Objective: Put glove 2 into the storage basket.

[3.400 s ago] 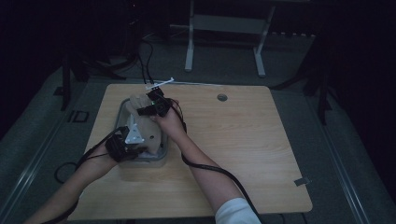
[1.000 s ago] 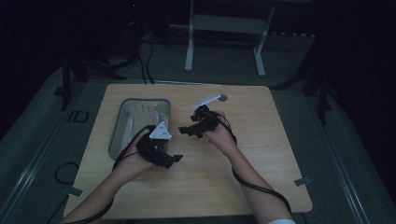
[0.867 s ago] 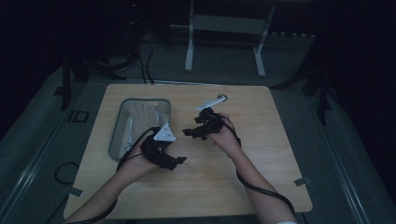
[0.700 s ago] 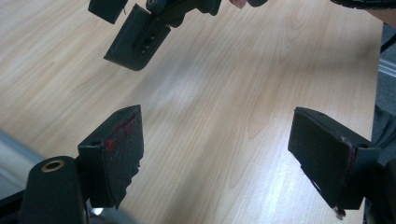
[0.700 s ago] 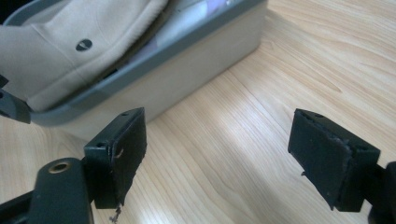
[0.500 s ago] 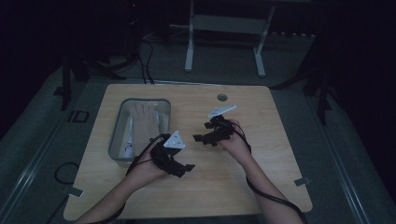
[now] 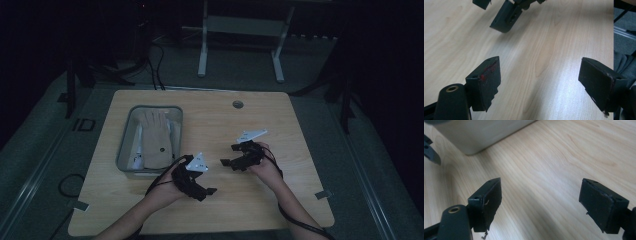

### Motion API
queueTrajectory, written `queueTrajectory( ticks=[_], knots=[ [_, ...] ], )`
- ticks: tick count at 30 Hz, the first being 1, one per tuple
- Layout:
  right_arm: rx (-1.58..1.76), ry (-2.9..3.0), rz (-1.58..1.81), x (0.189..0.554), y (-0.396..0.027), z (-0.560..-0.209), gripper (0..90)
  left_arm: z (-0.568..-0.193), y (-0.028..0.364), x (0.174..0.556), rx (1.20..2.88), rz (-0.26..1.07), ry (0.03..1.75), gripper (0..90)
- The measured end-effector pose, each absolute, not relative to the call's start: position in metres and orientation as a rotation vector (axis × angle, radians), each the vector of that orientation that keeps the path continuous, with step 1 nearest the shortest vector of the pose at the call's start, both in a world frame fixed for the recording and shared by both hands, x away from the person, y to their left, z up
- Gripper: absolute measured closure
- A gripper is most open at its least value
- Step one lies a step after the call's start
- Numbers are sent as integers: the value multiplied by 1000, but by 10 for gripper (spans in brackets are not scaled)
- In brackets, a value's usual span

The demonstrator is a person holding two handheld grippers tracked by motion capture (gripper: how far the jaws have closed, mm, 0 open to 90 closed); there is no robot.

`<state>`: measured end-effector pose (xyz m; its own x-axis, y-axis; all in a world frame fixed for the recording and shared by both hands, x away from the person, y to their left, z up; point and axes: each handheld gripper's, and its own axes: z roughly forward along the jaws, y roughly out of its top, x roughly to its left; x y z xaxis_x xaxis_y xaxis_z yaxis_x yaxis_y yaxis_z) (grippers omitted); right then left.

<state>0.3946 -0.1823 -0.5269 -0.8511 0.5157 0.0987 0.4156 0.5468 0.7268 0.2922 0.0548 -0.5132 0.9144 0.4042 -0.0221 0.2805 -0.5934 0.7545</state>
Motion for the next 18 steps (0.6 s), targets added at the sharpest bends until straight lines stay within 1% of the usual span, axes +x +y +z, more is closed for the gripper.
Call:
queueTrajectory(
  ticks=[18],
  knots=[
    [712,2652,1181,374,-217,-544,144,-550,39,290,2237,94,453,174]
  ],
)
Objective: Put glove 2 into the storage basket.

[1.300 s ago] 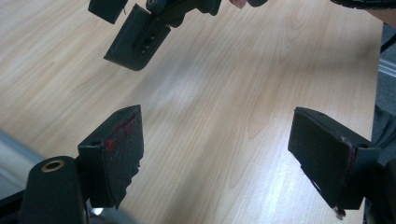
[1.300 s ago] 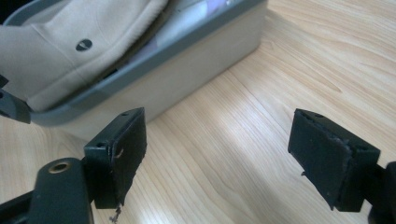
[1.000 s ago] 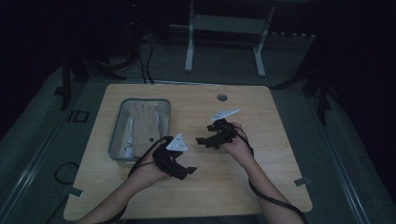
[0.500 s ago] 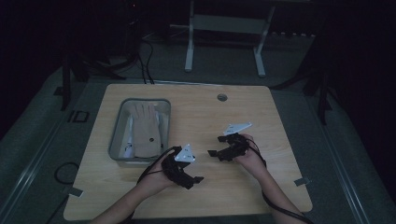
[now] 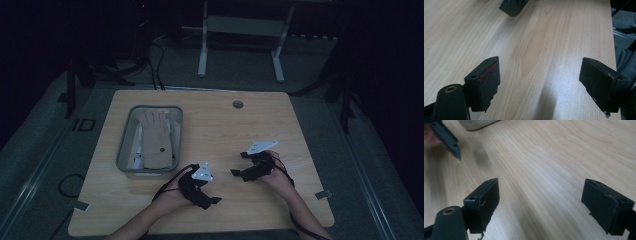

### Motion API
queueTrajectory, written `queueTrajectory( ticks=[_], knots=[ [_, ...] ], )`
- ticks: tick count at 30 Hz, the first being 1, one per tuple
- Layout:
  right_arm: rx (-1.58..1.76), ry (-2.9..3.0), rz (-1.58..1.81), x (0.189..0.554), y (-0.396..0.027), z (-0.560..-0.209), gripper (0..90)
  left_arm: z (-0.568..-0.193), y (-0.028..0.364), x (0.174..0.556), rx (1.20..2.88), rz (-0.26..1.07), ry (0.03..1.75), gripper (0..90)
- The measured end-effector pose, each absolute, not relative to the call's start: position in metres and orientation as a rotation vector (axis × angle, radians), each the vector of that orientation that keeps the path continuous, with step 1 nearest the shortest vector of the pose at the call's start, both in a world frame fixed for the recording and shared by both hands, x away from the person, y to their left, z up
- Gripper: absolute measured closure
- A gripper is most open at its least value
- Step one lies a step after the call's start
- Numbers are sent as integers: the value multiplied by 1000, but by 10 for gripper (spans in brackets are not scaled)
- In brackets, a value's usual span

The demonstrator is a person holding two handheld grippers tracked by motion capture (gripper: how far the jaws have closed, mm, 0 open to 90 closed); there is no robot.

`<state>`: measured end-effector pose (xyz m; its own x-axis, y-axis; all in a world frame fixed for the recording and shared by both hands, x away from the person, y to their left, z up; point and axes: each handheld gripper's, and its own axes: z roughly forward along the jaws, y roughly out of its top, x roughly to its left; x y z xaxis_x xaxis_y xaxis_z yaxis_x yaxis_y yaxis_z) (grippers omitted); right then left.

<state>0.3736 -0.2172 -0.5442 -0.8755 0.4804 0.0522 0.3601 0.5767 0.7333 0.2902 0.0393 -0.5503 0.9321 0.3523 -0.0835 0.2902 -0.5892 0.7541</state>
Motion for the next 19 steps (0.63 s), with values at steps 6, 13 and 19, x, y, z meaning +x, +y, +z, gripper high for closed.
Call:
queueTrajectory(
  ticks=[6,13,19],
  knots=[
    [719,2652,1170,370,-227,-549,143,-554,37,290,2239,79,442,173],
    [742,2649,1178,368,-235,-554,143,-558,37,290,2242,57,439,173],
    [749,2641,1182,368,-237,-556,144,-560,37,290,2246,55,432,173]
  ],
)
